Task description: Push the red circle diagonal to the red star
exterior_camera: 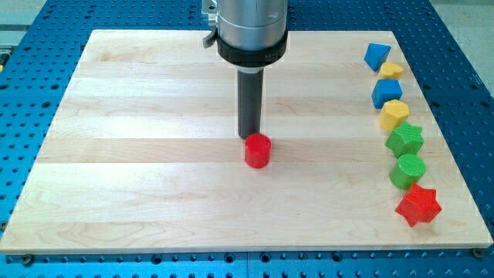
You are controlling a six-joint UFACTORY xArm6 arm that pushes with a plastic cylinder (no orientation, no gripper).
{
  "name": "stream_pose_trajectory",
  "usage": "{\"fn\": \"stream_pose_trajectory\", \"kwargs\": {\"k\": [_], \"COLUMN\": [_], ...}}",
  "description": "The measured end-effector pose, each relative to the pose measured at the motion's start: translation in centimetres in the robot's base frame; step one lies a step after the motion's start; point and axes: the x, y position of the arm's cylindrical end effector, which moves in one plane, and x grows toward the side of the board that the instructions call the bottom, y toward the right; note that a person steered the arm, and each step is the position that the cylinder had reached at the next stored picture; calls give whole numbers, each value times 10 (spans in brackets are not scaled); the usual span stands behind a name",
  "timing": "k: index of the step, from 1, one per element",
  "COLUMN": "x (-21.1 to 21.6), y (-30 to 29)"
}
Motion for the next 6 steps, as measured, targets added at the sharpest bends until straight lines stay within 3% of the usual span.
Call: {"fn": "stream_pose_trajectory", "kwargs": {"k": [1,2,3,4,5,6], "x": [-10,52,86,50,72,96], "y": [41,20,-4,-8,-41,-32]}}
